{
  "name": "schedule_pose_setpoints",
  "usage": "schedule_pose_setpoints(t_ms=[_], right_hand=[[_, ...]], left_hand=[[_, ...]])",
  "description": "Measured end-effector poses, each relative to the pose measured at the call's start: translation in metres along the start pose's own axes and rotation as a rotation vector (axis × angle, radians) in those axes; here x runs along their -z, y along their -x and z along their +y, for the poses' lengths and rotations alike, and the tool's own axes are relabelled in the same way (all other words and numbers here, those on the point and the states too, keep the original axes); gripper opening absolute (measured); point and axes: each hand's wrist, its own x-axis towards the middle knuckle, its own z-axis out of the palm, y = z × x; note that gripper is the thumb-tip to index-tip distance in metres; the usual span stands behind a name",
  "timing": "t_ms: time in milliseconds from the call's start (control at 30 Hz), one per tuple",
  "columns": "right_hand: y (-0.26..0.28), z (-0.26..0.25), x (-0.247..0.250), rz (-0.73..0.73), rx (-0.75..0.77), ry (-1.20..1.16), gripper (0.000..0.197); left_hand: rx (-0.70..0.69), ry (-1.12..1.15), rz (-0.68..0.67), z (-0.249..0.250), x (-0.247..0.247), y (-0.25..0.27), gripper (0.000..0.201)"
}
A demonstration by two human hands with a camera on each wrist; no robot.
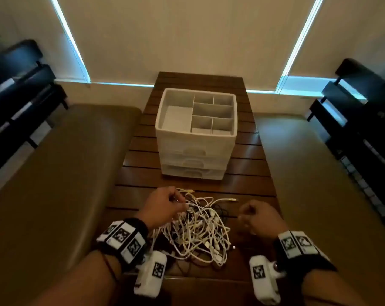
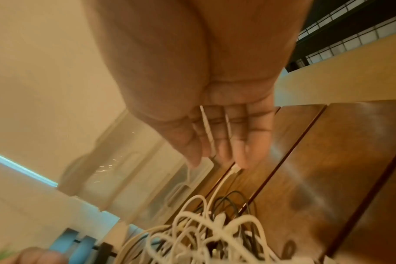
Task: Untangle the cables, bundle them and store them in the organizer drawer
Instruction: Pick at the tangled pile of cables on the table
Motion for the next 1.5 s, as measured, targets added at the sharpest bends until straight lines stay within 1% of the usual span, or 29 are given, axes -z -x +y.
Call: schedule_pose_setpoints(t_ms=[67, 133, 200, 233, 267, 300, 333, 400, 467, 533, 567, 600, 633, 700, 733, 767, 900, 967, 1033, 1067, 1100, 1133, 1167, 1200, 1233, 1300, 1333, 1433, 1500], right_hand=[[-0.012, -0.006, -0.001, -0.134, -0.104, 0.027, 0.005], [-0.017, -0.010, -0.003, -0.326, -0.175, 0.128, 0.008], [-0.020, -0.006, -0.019, -0.483, -0.220, 0.189, 0.039], [-0.021, -0.003, -0.027, -0.511, -0.246, 0.201, 0.054], [-0.023, 0.000, -0.036, -0.512, -0.252, 0.202, 0.061], [-0.024, 0.002, -0.045, -0.482, -0.241, 0.188, 0.057], [-0.025, 0.002, -0.053, -0.431, -0.203, 0.172, 0.048], [-0.027, 0.004, -0.064, -0.290, -0.082, 0.197, 0.032], [-0.028, 0.004, -0.067, -0.086, -0.035, 0.183, 0.033], [-0.025, 0.004, -0.065, 0.130, 0.008, 0.153, 0.035], [-0.023, 0.003, -0.063, 0.195, 0.062, 0.174, 0.035], [-0.021, 0.002, -0.063, 0.193, 0.115, 0.208, 0.033], [-0.018, 0.000, -0.063, 0.132, 0.160, 0.235, 0.028], [-0.014, -0.004, -0.067, -0.069, 0.185, 0.293, 0.016], [-0.014, -0.006, -0.071, -0.124, 0.186, 0.318, 0.010], [-0.015, -0.007, -0.075, -0.134, 0.186, 0.344, 0.007], [-0.023, -0.019, -0.090, -0.127, 0.169, 0.493, 0.010], [-0.026, -0.022, -0.095, -0.144, 0.145, 0.555, 0.010], [-0.028, -0.022, -0.097, -0.150, 0.123, 0.570, 0.007], [-0.028, -0.022, -0.097, -0.152, 0.118, 0.572, 0.007], [-0.027, -0.024, -0.095, -0.160, 0.120, 0.578, 0.009], [-0.025, -0.028, -0.092, -0.167, 0.134, 0.577, 0.009], [-0.022, -0.033, -0.087, -0.164, 0.169, 0.562, 0.009], [-0.020, -0.040, -0.080, -0.154, 0.205, 0.524, 0.011], [-0.017, -0.045, -0.071, -0.138, 0.240, 0.466, 0.011], [-0.013, -0.056, -0.053, -0.087, 0.291, 0.340, 0.010], [-0.011, -0.061, -0.044, -0.059, 0.307, 0.285, 0.009], [-0.004, -0.073, -0.028, 0.027, 0.378, 0.160, 0.009], [0.001, -0.081, -0.023, 0.067, 0.394, -0.012, 0.010]], left_hand=[[0.020, -0.089, -0.064, -0.002, -0.005, -0.011, 0.024], [0.034, -0.306, -0.172, -0.007, -0.009, -0.019, 0.037], [0.027, -0.483, -0.237, -0.015, -0.018, -0.021, 0.051], [0.011, -0.537, -0.252, -0.019, -0.021, -0.022, 0.057], [-0.009, -0.588, -0.273, -0.021, -0.023, -0.023, 0.064], [-0.024, -0.636, -0.295, -0.026, -0.025, -0.025, 0.071], [-0.042, -0.689, -0.321, -0.030, -0.027, -0.026, 0.078], [-0.074, -0.770, -0.350, -0.035, -0.030, -0.028, 0.085], [-0.081, -0.755, -0.296, -0.039, -0.030, -0.031, 0.082], [-0.088, -0.729, -0.203, -0.042, -0.030, -0.035, 0.075], [-0.093, -0.723, -0.162, -0.044, -0.030, -0.036, 0.072], [-0.093, -0.725, -0.139, -0.045, -0.030, -0.037, 0.070], [-0.095, -0.726, -0.131, -0.046, -0.031, -0.037, 0.069], [-0.085, -0.730, -0.136, -0.045, -0.033, -0.037, 0.069], [-0.079, -0.730, -0.141, -0.044, -0.034, -0.037, 0.070], [-0.082, -0.731, -0.146, -0.042, -0.035, -0.036, 0.070], [-0.134, -0.804, -0.115, -0.035, -0.037, -0.029, 0.064], [-0.153, -0.873, 0.013, -0.032, -0.039, -0.025, 0.060], [-0.198, -0.867, 0.161, -0.025, -0.040, -0.022, 0.056], [-0.232, -0.809, 0.174, -0.021, -0.040, -0.020, 0.052], [-0.265, -0.710, 0.126, -0.016, -0.040, -0.019, 0.047], [-0.285, -0.608, 0.029, -0.011, -0.041, -0.016, 0.041], [-0.300, -0.548, -0.071, -0.006, -0.042, -0.015, 0.036], [-0.318, -0.505, -0.136, -0.004, -0.042, -0.014, 0.037], [-0.321, -0.453, -0.160, -0.004, -0.043, -0.015, 0.040], [-0.294, -0.342, -0.141, -0.002, -0.039, -0.016, 0.044], [-0.296, -0.316, -0.127, 0.000, -0.037, -0.017, 0.040], [-0.336, -0.365, -0.086, 0.011, -0.029, -0.019, 0.027], [-0.370, -0.422, -0.063, 0.017, -0.024, -0.022, 0.019]])
